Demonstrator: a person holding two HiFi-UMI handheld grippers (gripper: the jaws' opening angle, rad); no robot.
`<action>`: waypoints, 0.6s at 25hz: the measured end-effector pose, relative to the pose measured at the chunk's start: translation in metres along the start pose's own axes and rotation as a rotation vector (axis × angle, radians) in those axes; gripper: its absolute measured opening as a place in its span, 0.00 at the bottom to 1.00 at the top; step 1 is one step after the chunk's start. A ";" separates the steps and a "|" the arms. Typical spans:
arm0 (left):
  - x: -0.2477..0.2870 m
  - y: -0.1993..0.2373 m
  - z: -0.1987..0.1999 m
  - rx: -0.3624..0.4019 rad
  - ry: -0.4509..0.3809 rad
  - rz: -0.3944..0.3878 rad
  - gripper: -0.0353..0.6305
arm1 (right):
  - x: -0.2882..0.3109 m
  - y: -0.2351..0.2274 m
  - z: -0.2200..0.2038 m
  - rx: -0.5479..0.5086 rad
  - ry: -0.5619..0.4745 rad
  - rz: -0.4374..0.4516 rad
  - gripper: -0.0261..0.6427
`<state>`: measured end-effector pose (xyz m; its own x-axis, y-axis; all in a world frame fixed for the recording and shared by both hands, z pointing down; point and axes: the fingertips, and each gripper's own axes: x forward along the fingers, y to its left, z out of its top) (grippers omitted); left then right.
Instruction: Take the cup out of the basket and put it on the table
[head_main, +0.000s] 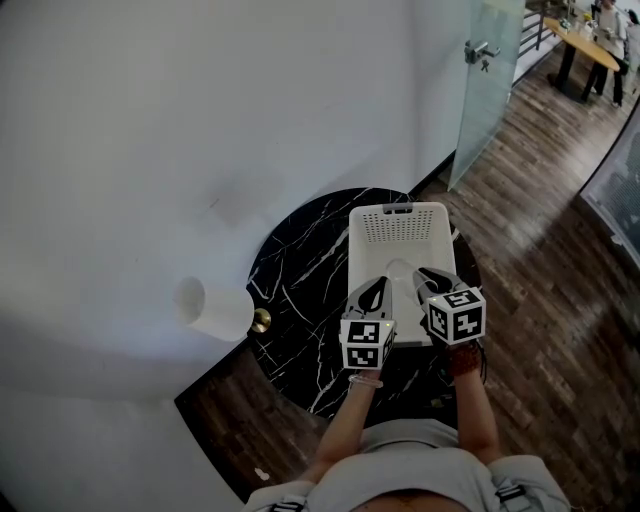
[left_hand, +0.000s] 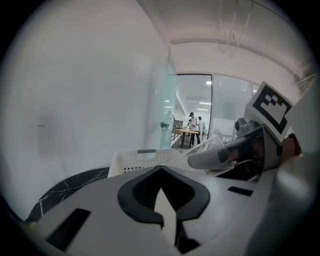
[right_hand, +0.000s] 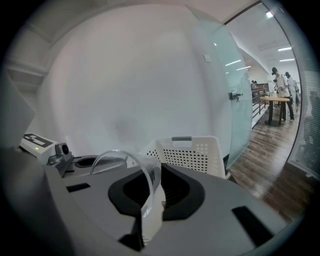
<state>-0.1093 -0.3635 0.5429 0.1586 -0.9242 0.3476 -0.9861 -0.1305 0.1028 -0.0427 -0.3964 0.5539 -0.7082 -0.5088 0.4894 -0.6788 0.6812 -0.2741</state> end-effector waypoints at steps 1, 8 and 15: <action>-0.001 -0.001 0.000 0.002 0.001 -0.003 0.06 | -0.002 0.000 0.001 0.000 -0.009 -0.003 0.09; -0.007 -0.006 0.001 0.011 0.007 -0.023 0.06 | -0.020 0.005 0.006 -0.014 -0.063 -0.021 0.09; -0.009 -0.009 0.000 0.030 0.003 -0.026 0.06 | -0.035 0.011 0.014 -0.032 -0.119 -0.031 0.09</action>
<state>-0.1014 -0.3535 0.5386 0.1846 -0.9193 0.3476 -0.9826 -0.1656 0.0838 -0.0279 -0.3784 0.5216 -0.7063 -0.5872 0.3954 -0.6954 0.6800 -0.2325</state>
